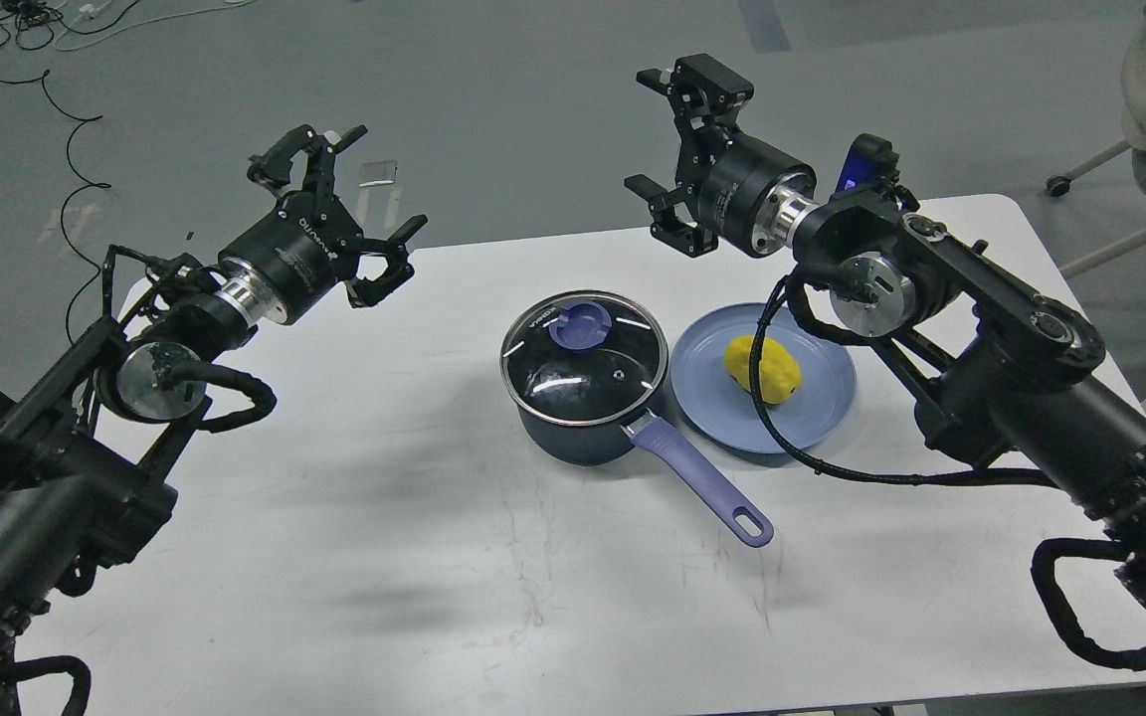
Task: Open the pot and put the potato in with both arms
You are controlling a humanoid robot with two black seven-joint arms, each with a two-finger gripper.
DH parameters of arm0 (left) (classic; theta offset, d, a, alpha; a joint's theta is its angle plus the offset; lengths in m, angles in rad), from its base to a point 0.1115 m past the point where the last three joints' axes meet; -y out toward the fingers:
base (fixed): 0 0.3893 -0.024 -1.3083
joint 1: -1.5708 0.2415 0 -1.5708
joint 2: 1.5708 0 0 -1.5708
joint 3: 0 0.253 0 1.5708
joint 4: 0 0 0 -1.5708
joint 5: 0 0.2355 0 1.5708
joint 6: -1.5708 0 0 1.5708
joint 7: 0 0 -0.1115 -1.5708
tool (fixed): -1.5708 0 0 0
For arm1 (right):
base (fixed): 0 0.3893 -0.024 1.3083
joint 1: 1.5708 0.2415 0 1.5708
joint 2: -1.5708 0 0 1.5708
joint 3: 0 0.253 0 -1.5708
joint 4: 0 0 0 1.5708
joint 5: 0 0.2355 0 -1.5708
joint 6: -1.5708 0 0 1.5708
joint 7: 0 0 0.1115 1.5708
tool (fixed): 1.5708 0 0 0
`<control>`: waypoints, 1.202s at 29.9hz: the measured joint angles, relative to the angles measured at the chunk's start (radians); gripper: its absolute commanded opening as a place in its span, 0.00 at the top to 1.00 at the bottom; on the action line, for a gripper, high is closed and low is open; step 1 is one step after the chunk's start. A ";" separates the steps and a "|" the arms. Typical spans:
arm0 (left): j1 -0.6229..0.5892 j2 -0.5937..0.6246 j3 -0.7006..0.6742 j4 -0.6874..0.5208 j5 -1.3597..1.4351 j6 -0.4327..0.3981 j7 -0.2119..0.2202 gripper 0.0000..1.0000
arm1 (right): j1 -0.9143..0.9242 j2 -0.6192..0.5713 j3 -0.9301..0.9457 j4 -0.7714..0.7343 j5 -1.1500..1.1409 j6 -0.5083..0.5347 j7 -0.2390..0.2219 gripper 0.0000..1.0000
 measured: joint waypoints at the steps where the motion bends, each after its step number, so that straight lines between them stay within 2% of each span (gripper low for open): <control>1: 0.000 0.000 0.000 0.000 0.000 0.002 -0.001 0.02 | 0.000 0.000 0.000 0.000 0.000 0.000 0.000 0.00; 11: 0.001 -0.001 0.005 0.002 0.004 0.027 0.014 0.02 | -0.006 0.001 -0.001 0.001 0.000 0.000 0.000 0.00; 24: -0.001 0.003 0.004 0.001 0.003 0.028 0.002 0.02 | -0.002 -0.006 -0.011 0.004 -0.001 0.000 0.000 0.00; 30: -0.010 0.002 0.007 0.001 0.077 0.082 0.000 0.02 | -0.002 -0.006 -0.013 0.005 -0.001 0.000 0.000 0.00; 36: -0.012 0.005 0.010 -0.001 0.098 0.082 -0.002 0.02 | 0.000 -0.007 -0.013 0.005 -0.002 0.000 0.000 0.00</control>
